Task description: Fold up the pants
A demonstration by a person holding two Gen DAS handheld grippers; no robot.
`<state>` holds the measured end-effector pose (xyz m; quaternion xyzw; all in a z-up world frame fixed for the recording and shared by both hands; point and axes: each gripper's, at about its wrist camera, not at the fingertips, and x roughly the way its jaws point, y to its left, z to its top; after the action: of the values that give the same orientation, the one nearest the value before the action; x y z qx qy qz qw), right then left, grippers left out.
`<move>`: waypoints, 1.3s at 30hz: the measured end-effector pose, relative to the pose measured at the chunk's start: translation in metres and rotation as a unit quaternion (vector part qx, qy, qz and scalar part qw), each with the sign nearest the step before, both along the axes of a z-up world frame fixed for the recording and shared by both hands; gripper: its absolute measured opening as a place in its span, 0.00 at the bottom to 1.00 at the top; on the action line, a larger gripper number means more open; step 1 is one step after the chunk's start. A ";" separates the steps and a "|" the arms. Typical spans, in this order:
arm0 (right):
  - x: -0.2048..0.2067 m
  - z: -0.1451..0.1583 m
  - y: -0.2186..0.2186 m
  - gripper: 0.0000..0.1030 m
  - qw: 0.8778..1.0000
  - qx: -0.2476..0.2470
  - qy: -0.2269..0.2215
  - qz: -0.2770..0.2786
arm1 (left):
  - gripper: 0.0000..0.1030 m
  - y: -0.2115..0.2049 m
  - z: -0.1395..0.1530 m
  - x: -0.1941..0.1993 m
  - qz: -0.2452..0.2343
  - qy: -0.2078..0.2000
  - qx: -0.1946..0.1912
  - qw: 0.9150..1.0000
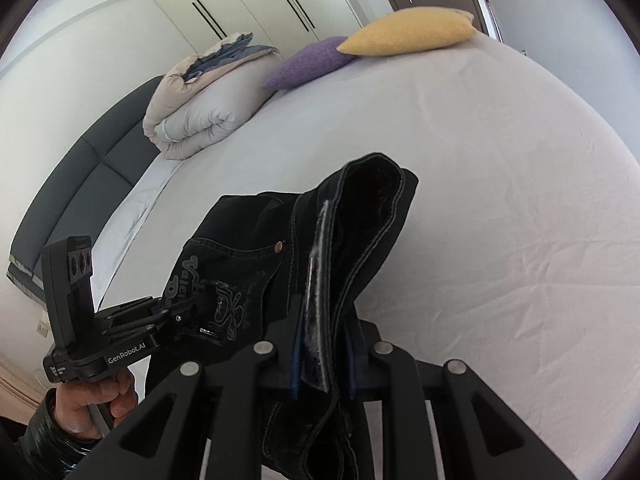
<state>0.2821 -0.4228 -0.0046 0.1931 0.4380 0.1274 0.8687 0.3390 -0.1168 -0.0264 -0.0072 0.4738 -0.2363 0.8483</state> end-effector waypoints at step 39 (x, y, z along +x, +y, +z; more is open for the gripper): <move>-0.246 0.187 0.049 1.00 0.921 -0.211 -0.276 -0.175 | 1.00 0.039 0.186 -0.258 0.167 -0.294 0.062 0.939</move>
<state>0.0365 -0.3740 0.1826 0.0366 0.1565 -0.0738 0.9842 0.0805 -0.0777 0.1599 0.0364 0.2089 -0.0525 0.9758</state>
